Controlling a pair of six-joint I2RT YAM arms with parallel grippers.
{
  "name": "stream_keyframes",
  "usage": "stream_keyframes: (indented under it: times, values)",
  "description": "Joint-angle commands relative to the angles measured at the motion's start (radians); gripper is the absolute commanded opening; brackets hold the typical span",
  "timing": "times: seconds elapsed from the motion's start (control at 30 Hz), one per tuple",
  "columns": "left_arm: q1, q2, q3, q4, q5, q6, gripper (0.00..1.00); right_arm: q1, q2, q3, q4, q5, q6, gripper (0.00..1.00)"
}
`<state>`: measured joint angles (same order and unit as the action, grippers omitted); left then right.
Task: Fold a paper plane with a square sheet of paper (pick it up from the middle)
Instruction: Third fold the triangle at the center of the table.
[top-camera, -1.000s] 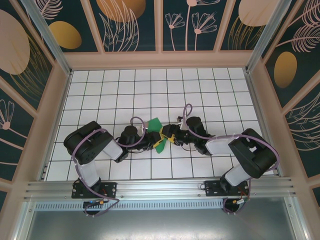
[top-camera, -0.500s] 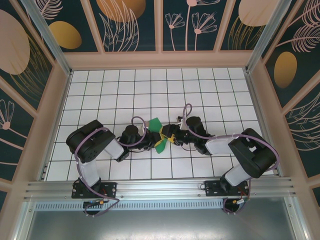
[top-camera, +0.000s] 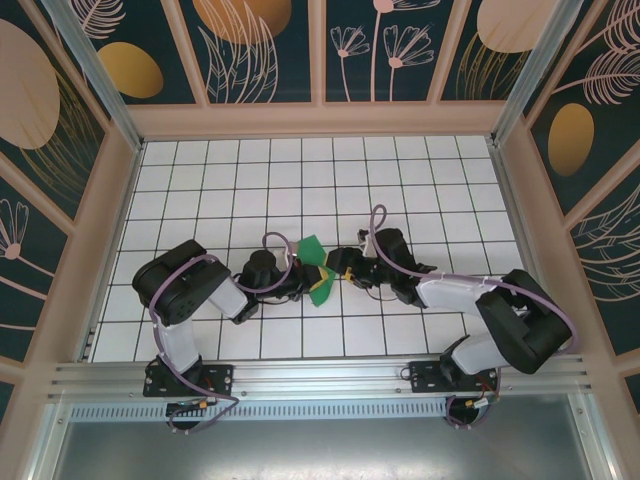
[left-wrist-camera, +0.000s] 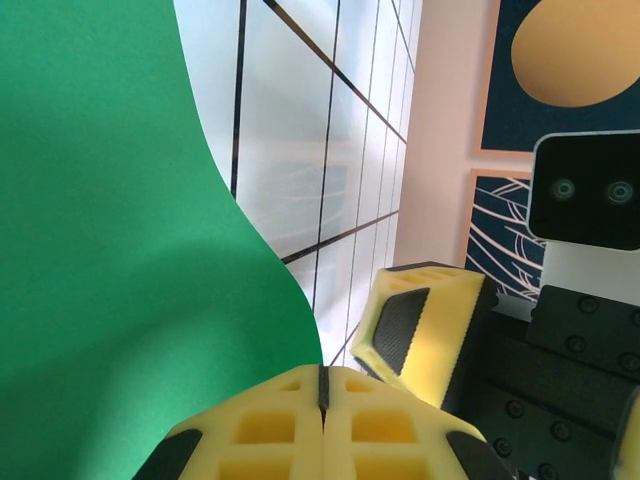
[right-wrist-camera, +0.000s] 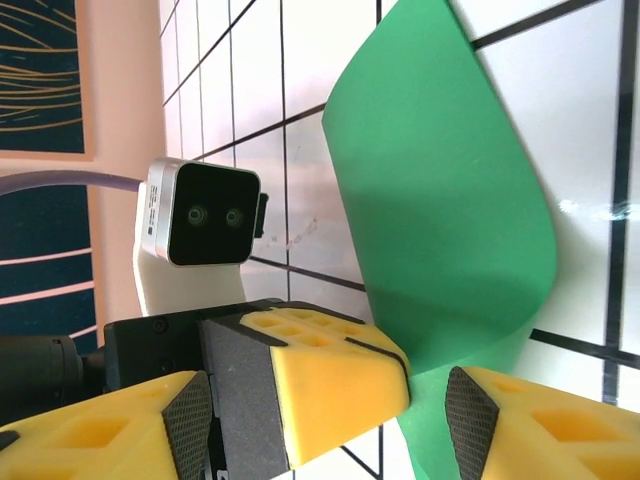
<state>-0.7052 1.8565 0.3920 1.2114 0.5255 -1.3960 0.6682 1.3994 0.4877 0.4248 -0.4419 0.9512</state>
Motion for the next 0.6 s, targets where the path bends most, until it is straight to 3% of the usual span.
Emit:
stream_keyframes:
  times: [0.0, 0.17, 0.57]
  values:
    - [0.019, -0.011, -0.008, 0.014, 0.023, 0.042, 0.02, -0.009, -0.028, 0.011, -0.115, 0.053, -0.062, 0.65]
    - [0.046, -0.039, -0.001, -0.065, 0.041, 0.096, 0.01, -0.007, -0.019, 0.003, -0.125, 0.057, -0.065, 0.58]
    - [0.078, -0.137, 0.120, -0.532, -0.004, 0.387, 0.03, 0.018, 0.024, 0.077, -0.183, 0.049, -0.109, 0.37]
